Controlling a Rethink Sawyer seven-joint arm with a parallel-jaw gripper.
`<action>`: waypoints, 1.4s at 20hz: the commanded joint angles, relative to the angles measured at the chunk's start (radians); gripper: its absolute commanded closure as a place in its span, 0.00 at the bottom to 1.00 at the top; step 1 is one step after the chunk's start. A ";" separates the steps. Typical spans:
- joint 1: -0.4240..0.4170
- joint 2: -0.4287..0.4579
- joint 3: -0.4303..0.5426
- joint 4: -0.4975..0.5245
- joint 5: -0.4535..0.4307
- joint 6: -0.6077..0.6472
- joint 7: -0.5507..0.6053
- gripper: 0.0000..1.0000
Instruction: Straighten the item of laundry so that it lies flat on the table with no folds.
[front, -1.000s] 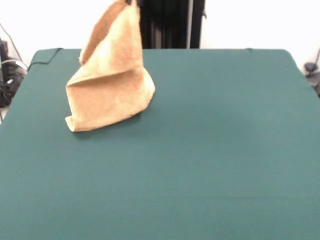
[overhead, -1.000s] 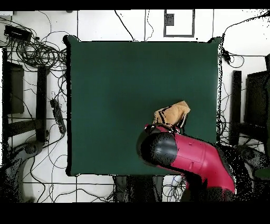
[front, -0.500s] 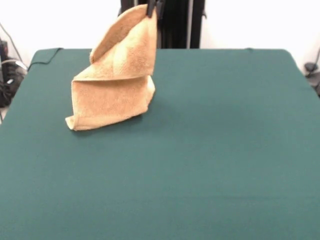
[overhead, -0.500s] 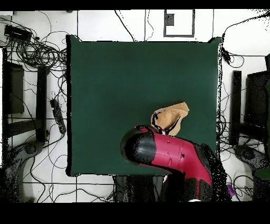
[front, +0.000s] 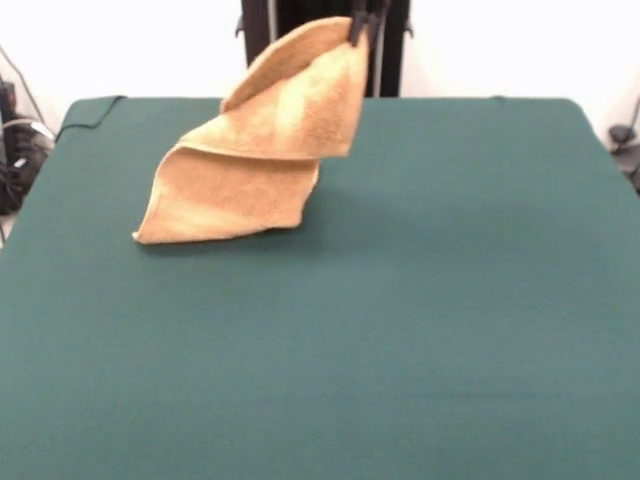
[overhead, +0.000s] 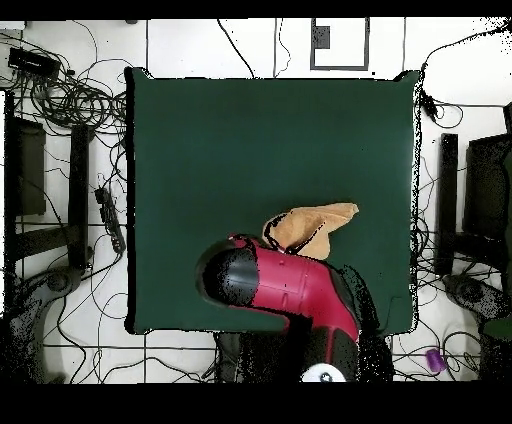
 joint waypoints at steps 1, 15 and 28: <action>0.106 0.108 0.017 -0.048 0.121 0.015 0.399 1.00; 0.171 0.185 -0.030 -0.117 0.171 -0.015 0.468 0.00; 0.165 0.219 -0.077 -0.242 0.202 0.015 0.510 0.00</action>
